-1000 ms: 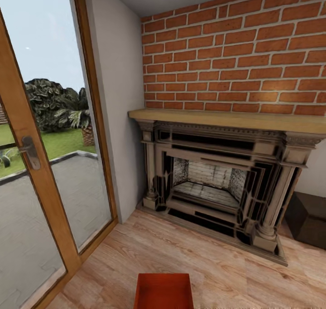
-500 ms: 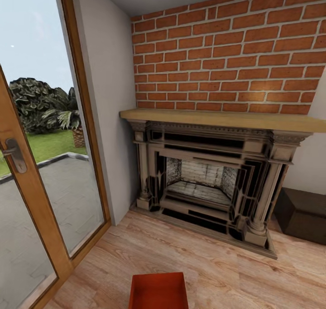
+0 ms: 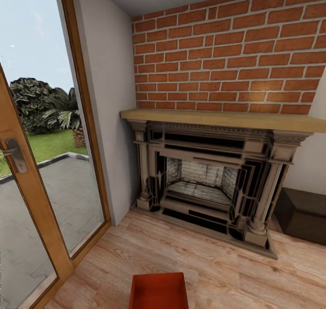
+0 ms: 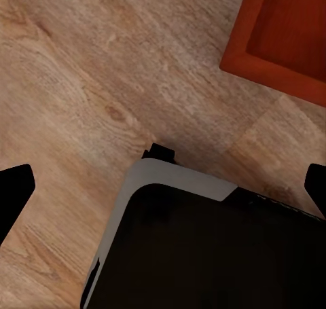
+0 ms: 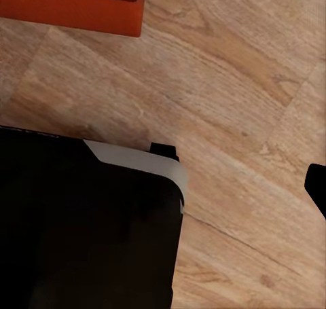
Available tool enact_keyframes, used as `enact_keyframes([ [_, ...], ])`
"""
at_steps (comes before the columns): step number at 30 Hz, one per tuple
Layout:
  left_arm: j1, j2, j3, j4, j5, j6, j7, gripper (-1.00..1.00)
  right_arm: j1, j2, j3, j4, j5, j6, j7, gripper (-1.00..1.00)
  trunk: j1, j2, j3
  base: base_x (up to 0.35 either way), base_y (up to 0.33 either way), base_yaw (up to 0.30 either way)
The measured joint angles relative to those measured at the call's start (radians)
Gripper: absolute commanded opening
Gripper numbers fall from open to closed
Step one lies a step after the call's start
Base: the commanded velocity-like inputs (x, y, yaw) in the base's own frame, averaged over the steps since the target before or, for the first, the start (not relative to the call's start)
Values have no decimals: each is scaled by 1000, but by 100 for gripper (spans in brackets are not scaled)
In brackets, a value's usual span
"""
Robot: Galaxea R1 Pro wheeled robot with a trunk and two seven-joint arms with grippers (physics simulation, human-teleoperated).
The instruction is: Move the two storage containers from the living room to the garage. In the garage, place one container on the floor and stack the other container on top of it (either order is fine).
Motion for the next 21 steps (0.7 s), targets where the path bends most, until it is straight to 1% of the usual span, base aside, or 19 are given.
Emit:
enact_keyframes([
  [5,0,0,0,0,0,0,0,100,0,-1,-2,0,-3,-3,2,100,0,0,0,0,0,120],
  [15,0,0,0,0,0,0,0,100,0,0,-2,0,-6,0,3,100,0,0,0,0,0,10],
  [21,0,0,0,0,0,0,0,100,0,0,-3,0,-8,2,4,100,0,0,-9,0,0,0],
])
